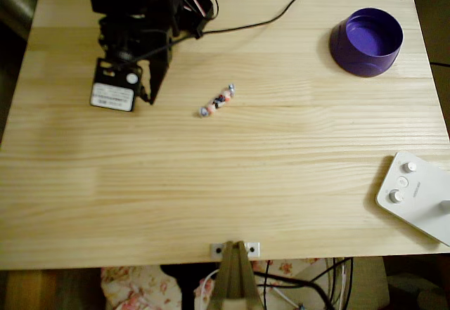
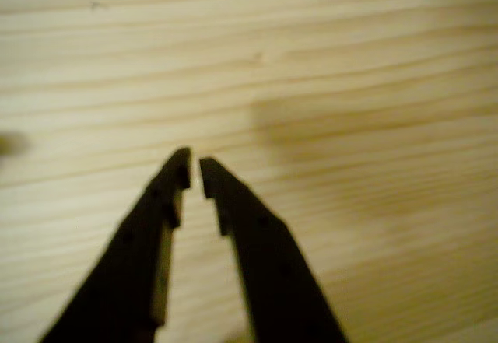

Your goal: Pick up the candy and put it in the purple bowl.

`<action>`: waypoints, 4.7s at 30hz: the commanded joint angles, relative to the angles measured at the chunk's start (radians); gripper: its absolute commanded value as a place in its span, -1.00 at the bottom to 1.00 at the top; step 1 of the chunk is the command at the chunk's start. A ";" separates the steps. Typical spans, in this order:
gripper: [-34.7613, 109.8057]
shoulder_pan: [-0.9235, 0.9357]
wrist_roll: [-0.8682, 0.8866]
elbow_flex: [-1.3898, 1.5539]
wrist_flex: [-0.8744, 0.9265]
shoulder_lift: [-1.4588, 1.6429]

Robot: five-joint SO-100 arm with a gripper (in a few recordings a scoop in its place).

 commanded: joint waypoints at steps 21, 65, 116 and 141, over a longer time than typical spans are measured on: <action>-0.53 0.015 -0.012 -0.012 0.005 0.014; -0.53 0.015 -0.014 -0.012 0.005 0.014; -0.53 0.060 0.032 -0.012 0.005 0.014; -0.53 0.031 -0.032 -0.322 0.107 -0.130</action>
